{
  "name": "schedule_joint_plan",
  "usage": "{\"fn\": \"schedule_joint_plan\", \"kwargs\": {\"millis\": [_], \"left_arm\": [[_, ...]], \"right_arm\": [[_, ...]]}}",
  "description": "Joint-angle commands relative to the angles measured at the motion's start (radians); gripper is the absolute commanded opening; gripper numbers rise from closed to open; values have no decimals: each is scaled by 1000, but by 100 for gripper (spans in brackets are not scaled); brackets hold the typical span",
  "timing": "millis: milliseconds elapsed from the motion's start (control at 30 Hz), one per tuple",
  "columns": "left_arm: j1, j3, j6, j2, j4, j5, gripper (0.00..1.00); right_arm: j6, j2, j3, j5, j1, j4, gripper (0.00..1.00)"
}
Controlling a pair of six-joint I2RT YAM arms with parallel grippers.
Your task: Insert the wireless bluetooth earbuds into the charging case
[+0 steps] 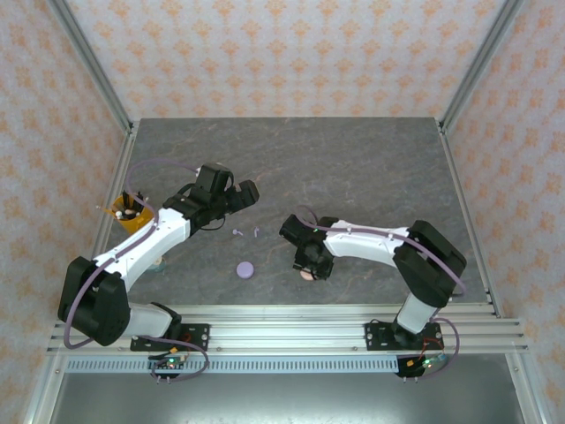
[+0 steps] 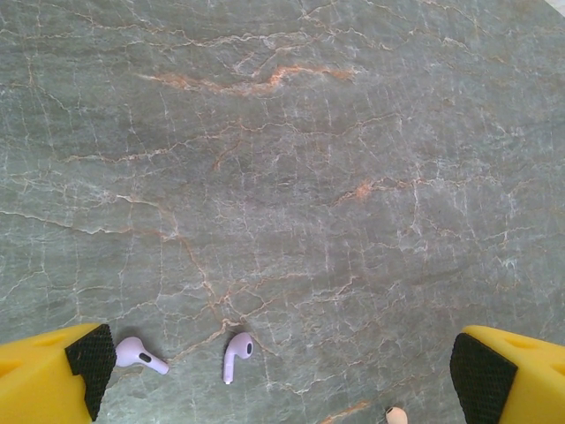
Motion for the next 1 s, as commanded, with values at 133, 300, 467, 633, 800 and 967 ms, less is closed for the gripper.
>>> {"fn": "schedule_joint_plan", "kwargs": {"millis": [133, 300, 467, 633, 800, 967], "left_arm": [[-4, -11, -10, 18, 41, 13, 100], [-5, -16, -12, 39, 71, 27, 100], [-3, -25, -17, 67, 131, 55, 100], [-8, -57, -28, 105, 270, 115, 100], [-21, -85, -31, 159, 437, 180, 100], [-50, -91, -29, 230, 585, 240, 100]], "right_arm": [[-21, -52, 105, 26, -50, -39, 47], [-77, -11, 193, 11, -150, -50, 47], [-140, 81, 338, -12, -265, -68, 47], [-164, 187, 444, -37, -351, -59, 47], [-165, 275, 519, -62, -416, -41, 47], [-152, 338, 571, -92, -460, -26, 47]]}}
